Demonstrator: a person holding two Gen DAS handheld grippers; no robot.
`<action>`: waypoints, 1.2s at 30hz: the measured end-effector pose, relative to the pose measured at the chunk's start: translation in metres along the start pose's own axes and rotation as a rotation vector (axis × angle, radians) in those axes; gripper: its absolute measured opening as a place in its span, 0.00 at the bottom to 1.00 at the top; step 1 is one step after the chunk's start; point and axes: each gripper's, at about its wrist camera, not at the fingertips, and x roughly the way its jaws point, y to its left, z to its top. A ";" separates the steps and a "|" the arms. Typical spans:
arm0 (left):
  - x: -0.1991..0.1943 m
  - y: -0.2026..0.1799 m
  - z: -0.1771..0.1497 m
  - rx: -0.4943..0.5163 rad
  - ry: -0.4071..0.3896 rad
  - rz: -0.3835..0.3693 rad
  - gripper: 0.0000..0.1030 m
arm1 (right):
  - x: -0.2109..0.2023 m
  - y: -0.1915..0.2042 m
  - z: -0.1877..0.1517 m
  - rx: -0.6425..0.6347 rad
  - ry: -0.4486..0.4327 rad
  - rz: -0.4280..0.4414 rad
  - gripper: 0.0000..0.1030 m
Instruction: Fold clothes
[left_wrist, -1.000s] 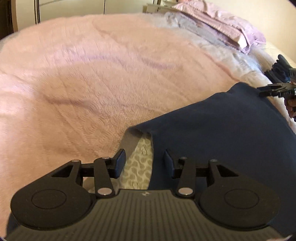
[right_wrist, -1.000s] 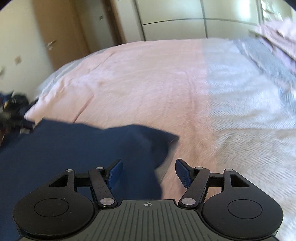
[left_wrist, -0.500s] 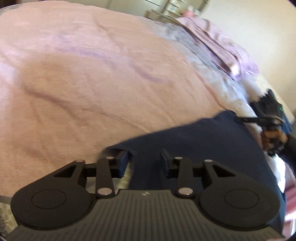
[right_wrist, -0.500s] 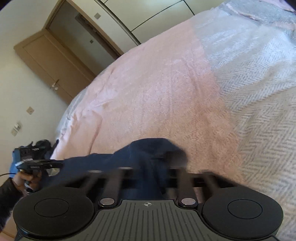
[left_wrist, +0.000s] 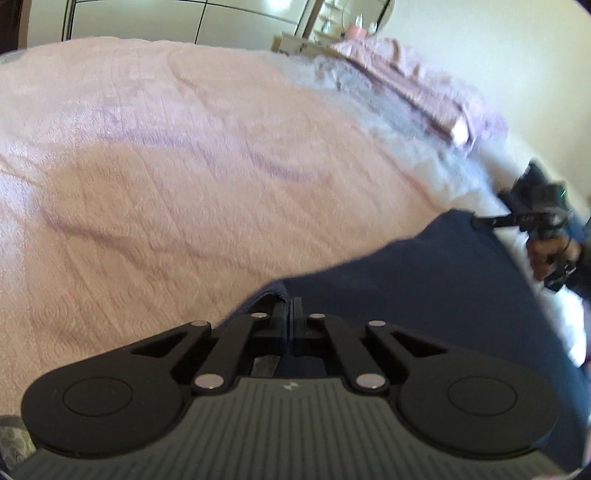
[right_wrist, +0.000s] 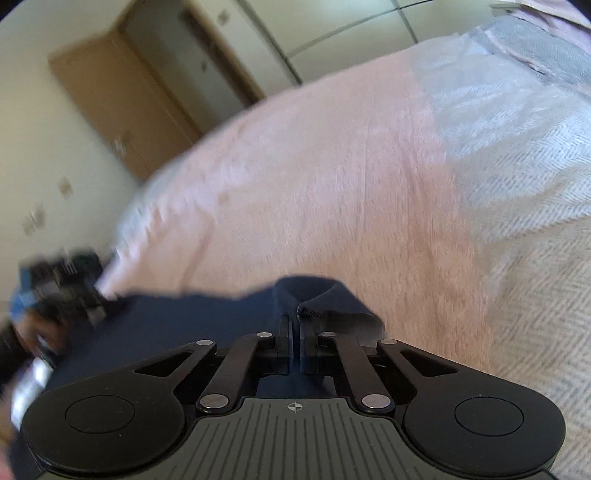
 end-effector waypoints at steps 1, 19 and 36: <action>0.001 0.004 0.001 -0.021 0.009 -0.014 0.00 | 0.000 -0.005 0.003 0.035 -0.003 0.029 0.01; 0.020 0.005 -0.010 -0.060 0.071 -0.022 0.00 | 0.014 -0.036 0.002 0.235 -0.029 0.093 0.02; 0.039 0.030 0.001 -0.071 0.011 0.093 0.04 | 0.051 -0.030 0.027 0.038 0.008 -0.102 0.01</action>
